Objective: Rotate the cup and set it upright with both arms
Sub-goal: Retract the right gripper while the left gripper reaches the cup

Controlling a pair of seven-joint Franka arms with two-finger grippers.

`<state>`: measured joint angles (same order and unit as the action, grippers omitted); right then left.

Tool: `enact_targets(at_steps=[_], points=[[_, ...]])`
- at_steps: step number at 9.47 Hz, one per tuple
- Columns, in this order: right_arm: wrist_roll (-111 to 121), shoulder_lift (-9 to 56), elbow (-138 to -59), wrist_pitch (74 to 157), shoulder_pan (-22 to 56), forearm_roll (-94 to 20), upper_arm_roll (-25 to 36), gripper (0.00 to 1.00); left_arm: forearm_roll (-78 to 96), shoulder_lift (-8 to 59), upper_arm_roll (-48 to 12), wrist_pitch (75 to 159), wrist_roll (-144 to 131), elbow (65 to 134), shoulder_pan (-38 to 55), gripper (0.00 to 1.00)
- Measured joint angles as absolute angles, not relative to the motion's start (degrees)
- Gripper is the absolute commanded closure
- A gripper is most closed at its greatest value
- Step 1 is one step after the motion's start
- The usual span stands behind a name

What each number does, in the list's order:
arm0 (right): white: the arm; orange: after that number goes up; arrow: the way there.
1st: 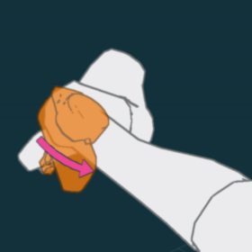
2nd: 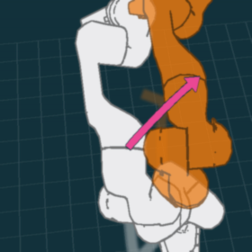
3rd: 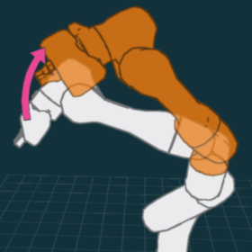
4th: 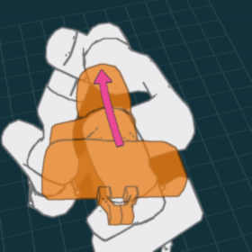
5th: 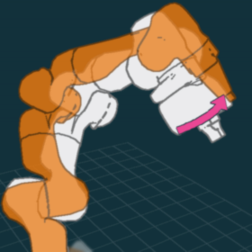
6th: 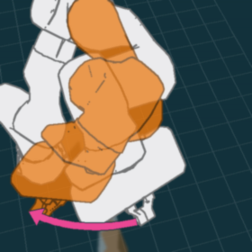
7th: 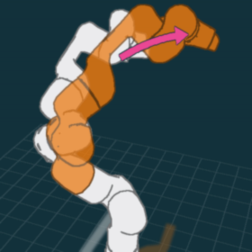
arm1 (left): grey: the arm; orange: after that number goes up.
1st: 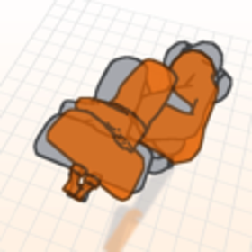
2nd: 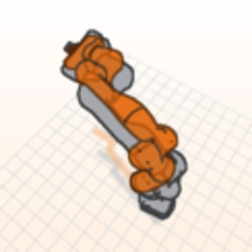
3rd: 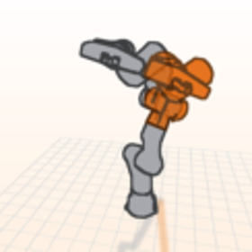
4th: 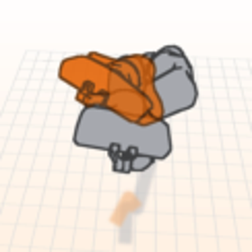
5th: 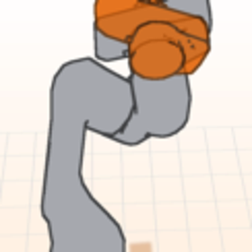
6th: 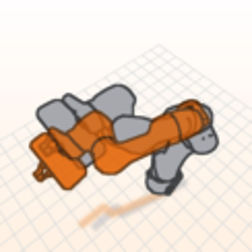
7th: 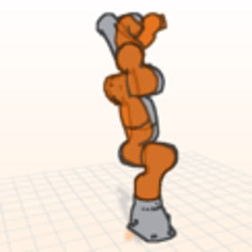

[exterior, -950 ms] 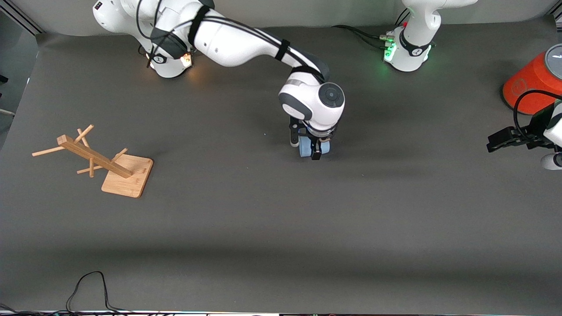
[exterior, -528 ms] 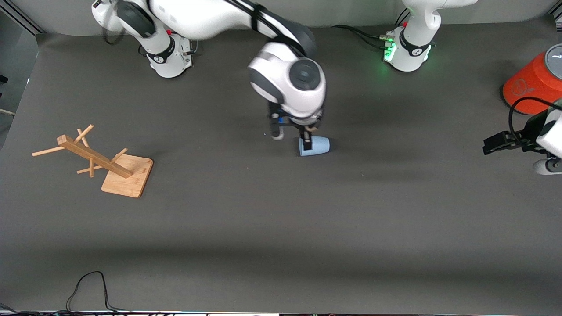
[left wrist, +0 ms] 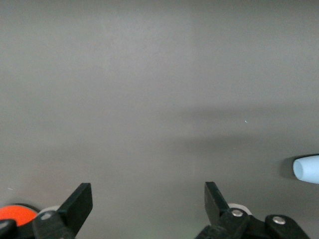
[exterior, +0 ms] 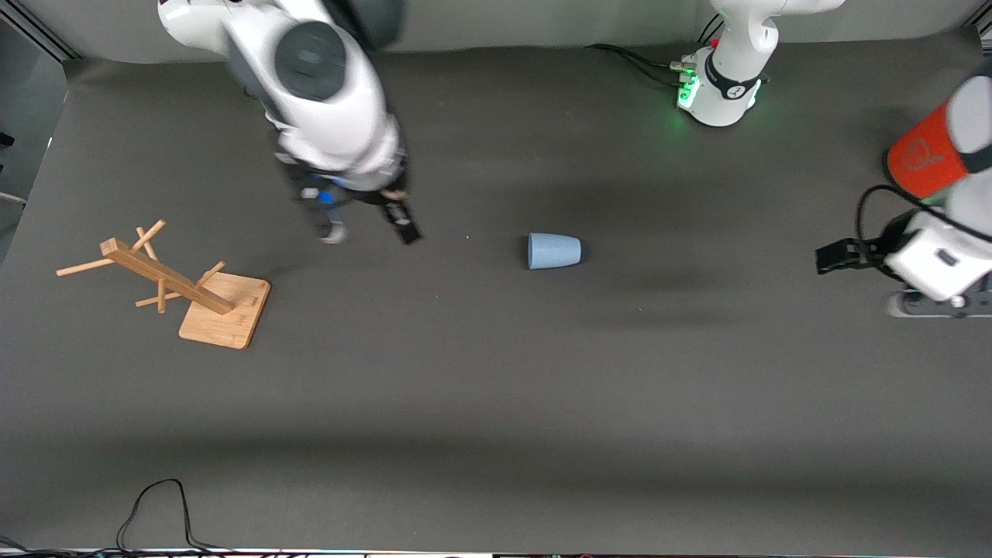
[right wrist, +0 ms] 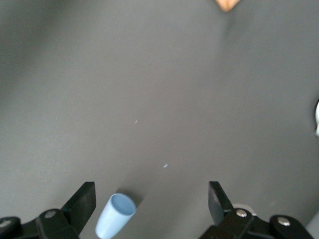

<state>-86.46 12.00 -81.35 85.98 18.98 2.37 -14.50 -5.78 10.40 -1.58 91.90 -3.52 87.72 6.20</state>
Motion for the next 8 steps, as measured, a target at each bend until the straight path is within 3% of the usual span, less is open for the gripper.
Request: enact_targets(at_steps=[4,8], points=[[-49.23,-0.16,-89.41,85.01,4.27,2.32,-13.12,0.00,-9.01,22.01,-2.11,84.21,-21.41,73.85,23.25,0.00],[-17.72,-1.15,-90.05,85.61,1.95,2.21,0.57,0.00,-12.93,35.72,-2.08,84.35,-31.61,65.40,35.81,0.00]])
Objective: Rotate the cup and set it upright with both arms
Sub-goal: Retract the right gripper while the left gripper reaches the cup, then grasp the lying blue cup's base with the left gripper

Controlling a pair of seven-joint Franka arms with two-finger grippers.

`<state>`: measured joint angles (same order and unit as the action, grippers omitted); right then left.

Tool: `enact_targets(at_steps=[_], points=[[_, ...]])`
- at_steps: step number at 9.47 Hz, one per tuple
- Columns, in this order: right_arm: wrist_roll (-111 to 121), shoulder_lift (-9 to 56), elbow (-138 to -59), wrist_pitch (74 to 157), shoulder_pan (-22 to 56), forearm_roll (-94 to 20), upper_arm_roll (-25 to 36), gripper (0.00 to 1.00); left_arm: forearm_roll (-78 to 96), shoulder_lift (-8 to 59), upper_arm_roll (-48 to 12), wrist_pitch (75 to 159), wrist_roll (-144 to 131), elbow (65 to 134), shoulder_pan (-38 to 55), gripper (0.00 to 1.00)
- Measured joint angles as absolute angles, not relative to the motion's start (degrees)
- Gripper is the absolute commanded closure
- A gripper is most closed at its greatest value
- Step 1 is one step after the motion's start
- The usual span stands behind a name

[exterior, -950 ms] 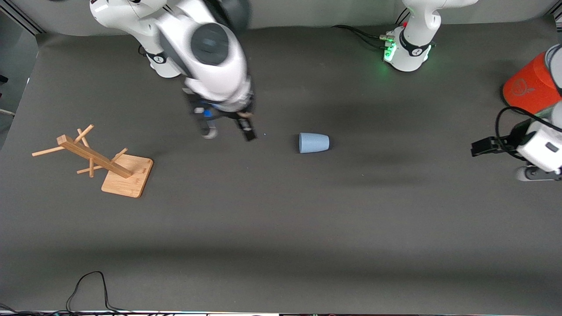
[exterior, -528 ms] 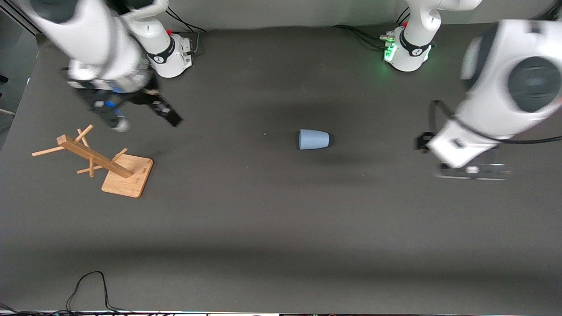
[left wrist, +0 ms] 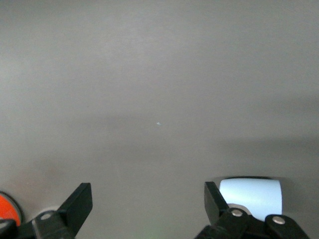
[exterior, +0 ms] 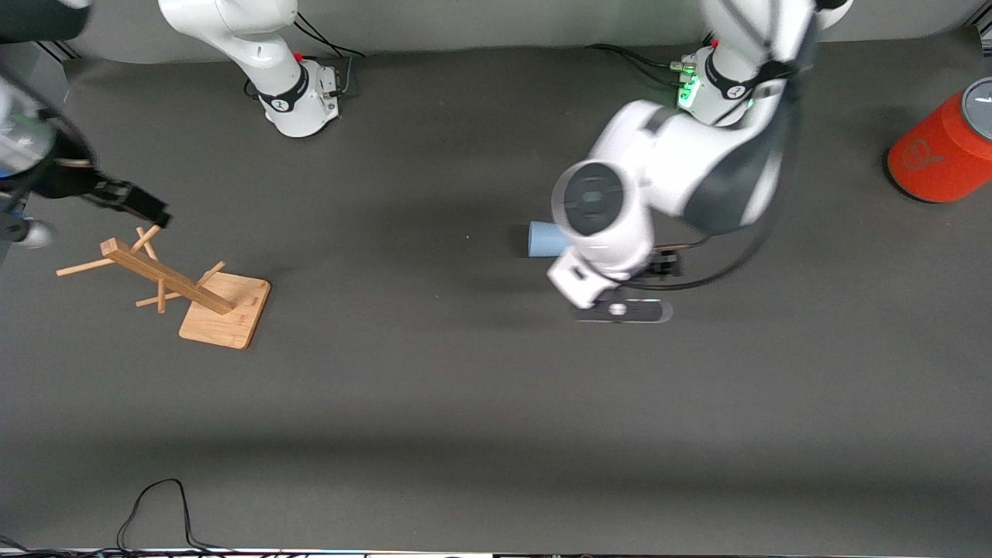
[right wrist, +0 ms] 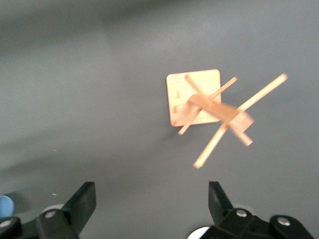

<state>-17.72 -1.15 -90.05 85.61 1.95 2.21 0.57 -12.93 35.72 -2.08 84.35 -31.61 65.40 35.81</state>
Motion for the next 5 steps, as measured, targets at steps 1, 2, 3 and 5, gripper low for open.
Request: enact_targets(at_steps=[1,2,3,5], points=[[-12.69,-1.14,-90.11,86.40,1.92,2.17,2.60,0.00,-13.11,38.42,-2.08,85.13,-33.79,64.33,38.45,0.00],[-8.67,-1.08,-90.27,87.62,1.93,1.89,3.85,0.00,-13.19,40.90,-2.10,86.16,-35.77,63.90,41.00,0.00],[-6.03,-1.02,-90.57,88.85,1.94,1.33,4.65,0.00,-13.31,43.55,-2.04,86.48,-36.93,63.85,43.50,0.00],[-4.35,-0.46,-90.80,90.17,1.95,0.88,5.24,0.00,-15.05,48.53,-2.03,87.04,-37.33,63.81,46.84,0.00]])
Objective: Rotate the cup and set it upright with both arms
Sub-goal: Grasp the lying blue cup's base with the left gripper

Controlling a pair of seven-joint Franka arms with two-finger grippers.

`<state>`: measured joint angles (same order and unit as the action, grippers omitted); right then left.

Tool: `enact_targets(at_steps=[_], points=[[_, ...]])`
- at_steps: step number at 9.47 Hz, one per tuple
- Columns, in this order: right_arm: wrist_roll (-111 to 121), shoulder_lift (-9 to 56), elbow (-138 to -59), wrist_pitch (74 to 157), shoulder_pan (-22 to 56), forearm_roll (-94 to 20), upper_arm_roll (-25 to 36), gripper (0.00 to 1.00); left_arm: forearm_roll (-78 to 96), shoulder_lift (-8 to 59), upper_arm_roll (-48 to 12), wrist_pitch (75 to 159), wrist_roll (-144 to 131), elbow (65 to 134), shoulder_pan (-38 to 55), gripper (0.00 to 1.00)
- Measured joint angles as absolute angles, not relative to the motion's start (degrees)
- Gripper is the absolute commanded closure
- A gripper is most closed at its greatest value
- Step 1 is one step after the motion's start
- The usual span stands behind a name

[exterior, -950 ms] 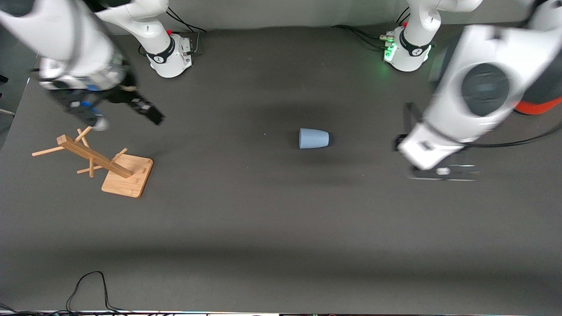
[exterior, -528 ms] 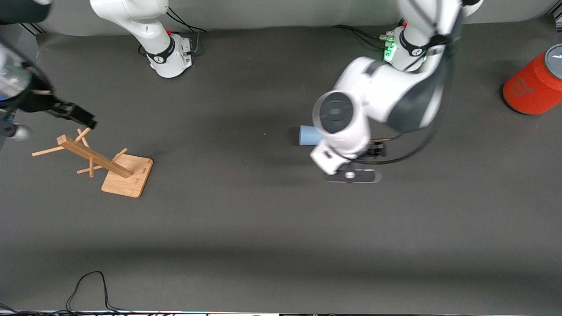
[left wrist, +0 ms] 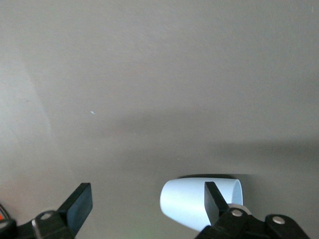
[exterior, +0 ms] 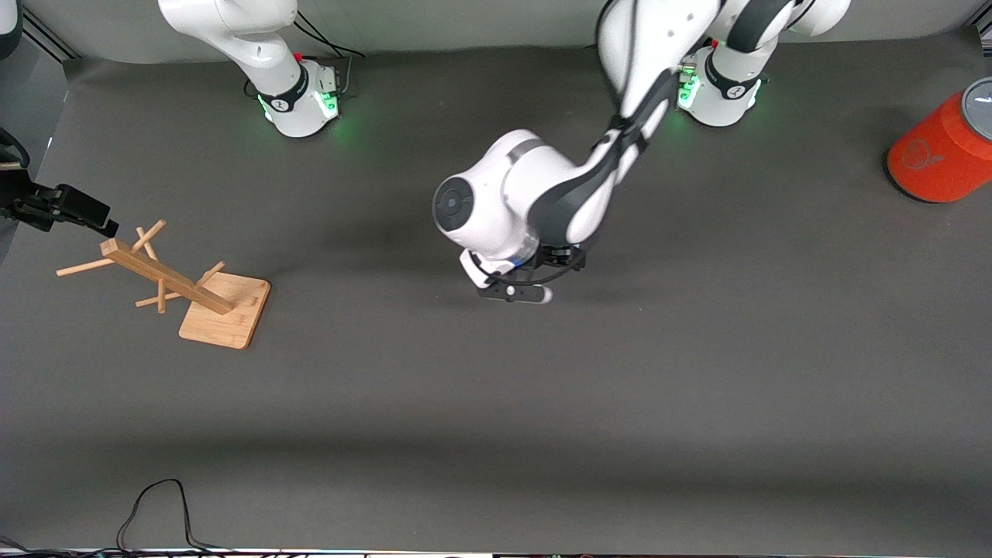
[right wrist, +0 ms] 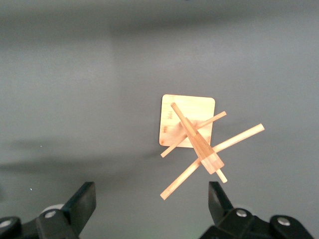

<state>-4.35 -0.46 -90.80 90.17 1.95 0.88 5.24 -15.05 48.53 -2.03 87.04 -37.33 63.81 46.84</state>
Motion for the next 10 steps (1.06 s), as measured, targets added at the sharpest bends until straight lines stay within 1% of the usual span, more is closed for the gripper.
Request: enact_targets(at_steps=[1,4,6,8,10], points=[[-4.34,-0.23,-90.80,90.22,2.02,0.85,5.18,0.00,-15.50,50.24,-2.03,87.01,-36.91,63.78,47.92,0.00],[-4.34,-0.10,-90.79,90.30,0.36,0.81,2.71,0.00,-15.67,51.30,-2.10,86.21,-34.93,63.80,49.12,0.01],[-4.34,-0.09,-90.77,90.37,0.37,0.81,2.16,0.00,-16.08,53.91,-2.14,86.08,-34.65,64.05,51.32,0.03],[-4.34,-0.02,-90.79,90.83,0.36,0.81,2.16,0.00,-16.79,56.67,-2.13,85.47,-32.49,64.09,53.00,0.12],[-4.33,0.15,-90.79,91.00,0.34,0.81,2.16,0.00,-17.41,56.90,-1.92,84.24,-27.81,63.84,53.19,0.15]])
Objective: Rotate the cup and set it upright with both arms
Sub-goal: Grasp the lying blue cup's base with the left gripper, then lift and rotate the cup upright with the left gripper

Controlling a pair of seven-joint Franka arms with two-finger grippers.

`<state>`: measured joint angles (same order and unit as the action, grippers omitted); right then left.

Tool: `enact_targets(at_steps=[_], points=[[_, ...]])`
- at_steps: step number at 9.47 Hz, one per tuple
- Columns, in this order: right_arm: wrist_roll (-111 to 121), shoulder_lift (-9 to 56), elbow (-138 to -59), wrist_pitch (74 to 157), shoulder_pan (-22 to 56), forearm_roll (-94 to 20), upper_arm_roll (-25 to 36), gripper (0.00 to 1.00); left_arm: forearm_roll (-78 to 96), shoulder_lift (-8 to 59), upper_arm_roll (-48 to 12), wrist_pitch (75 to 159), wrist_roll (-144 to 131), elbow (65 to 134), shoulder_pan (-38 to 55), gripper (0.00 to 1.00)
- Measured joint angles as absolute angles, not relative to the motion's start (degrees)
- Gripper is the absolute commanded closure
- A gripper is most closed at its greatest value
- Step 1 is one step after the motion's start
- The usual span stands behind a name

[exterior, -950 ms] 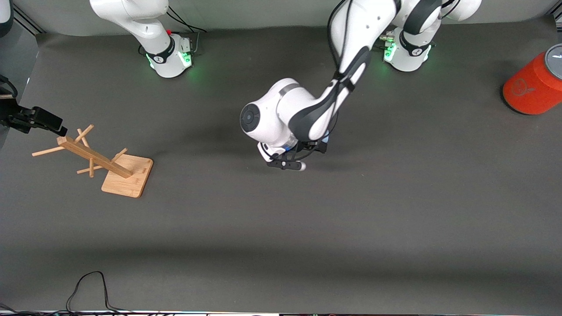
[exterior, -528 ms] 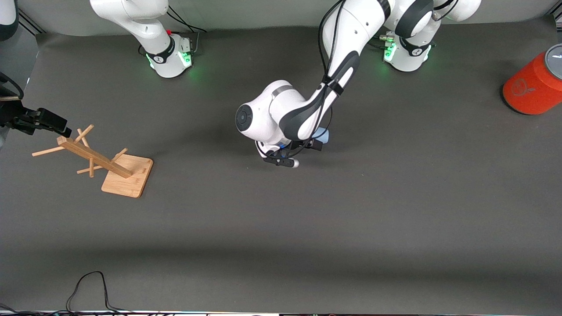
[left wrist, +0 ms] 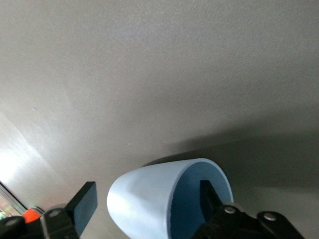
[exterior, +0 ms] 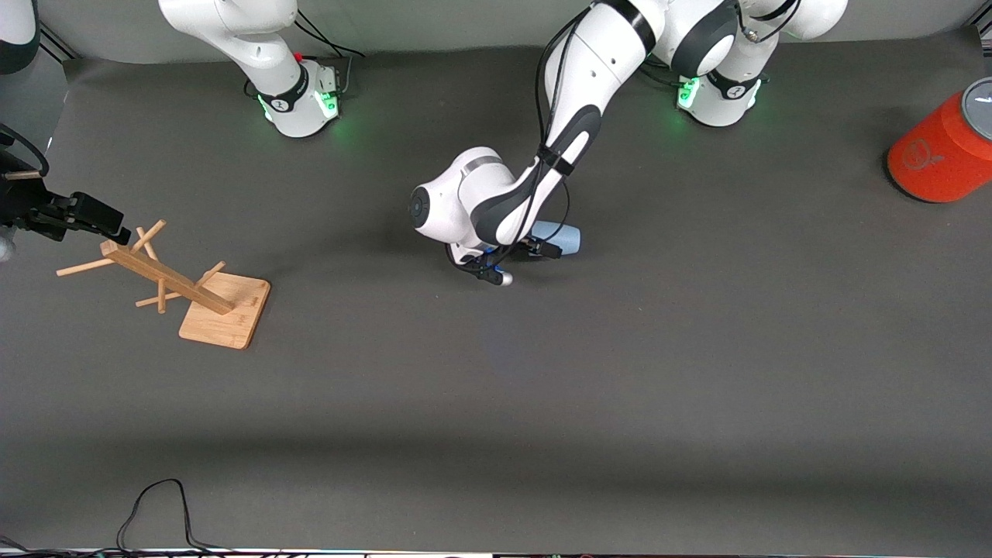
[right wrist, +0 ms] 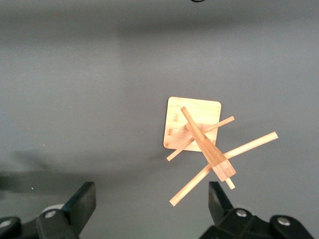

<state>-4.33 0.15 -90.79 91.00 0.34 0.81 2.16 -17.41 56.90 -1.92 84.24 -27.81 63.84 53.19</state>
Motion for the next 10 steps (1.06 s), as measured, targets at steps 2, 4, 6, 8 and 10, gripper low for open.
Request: enact_targets(at_steps=[2,4,6,8,10], points=[[-4.27,0.21,-90.79,91.53,0.28,0.81,2.18,0.00,-17.52,56.71,-1.32,83.38,-25.30,63.39,53.04,0.33],[-1.25,0.31,-90.81,91.65,0.28,0.80,2.19,0.00,-17.77,56.66,-1.24,82.91,-24.81,63.22,53.03,0.80],[0.24,0.40,-90.83,91.99,0.28,0.80,2.19,0.00,-18.90,56.66,-1.24,82.90,-24.31,63.22,53.04,1.00],[0.37,0.40,-90.83,92.10,0.28,0.80,2.19,0.00,-19.65,56.65,-1.25,82.59,-22.78,63.22,53.04,1.00],[0.38,0.40,-90.82,92.10,0.28,0.80,2.19,0.00,-20.35,56.33,-1.15,81.57,-20.14,63.06,53.02,1.00]])
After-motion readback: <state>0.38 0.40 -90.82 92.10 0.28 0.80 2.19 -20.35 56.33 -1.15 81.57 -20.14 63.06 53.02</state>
